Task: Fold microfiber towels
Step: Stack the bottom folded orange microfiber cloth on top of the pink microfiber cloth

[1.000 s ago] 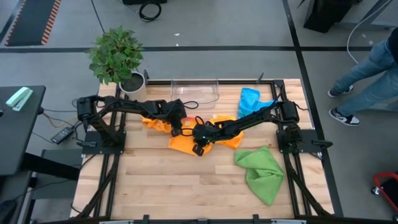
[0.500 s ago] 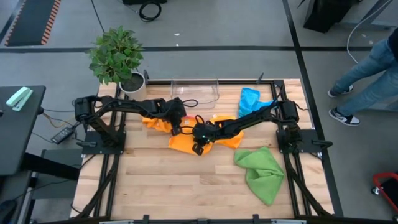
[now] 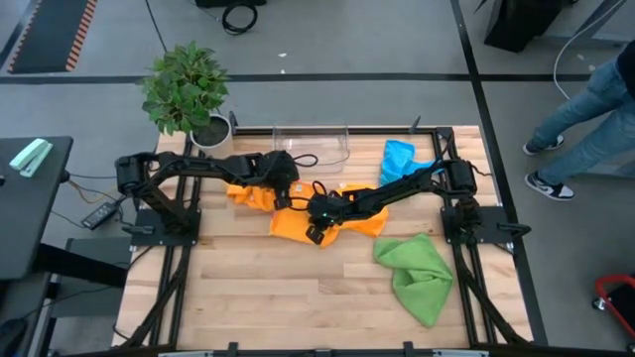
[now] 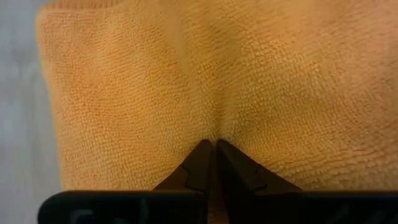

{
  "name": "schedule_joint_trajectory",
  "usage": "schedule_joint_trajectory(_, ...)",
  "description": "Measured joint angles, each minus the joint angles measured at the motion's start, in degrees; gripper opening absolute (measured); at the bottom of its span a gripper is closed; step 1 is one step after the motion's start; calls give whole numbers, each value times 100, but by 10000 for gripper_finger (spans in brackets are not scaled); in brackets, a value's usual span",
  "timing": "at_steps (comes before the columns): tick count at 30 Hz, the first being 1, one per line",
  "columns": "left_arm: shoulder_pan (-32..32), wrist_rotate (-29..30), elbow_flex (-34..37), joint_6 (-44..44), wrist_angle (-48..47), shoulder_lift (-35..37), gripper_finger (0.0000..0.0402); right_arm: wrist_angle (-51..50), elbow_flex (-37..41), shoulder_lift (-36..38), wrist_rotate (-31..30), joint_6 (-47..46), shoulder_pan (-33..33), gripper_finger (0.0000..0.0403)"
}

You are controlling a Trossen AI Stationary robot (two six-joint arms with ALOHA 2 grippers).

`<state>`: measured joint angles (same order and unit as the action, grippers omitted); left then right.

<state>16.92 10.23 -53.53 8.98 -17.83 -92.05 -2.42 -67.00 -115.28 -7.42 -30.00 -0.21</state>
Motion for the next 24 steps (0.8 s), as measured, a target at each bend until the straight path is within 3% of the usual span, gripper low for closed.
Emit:
schedule_joint_trajectory(7, 285, 8, -41, 265, -542, -70, 18, -24, 2, 68, 159, 149, 7, 39)
schedule_joint_trajectory(16, 417, 180, -320, 109, -704, -90, 88, -166, 2, 889, 169, 456, -17, 39)
schedule_joint_trajectory(24, 390, 166, -1434, 105, -2485, -85, 165, -1362, -11, 1694, -368, 152, -79, 39)
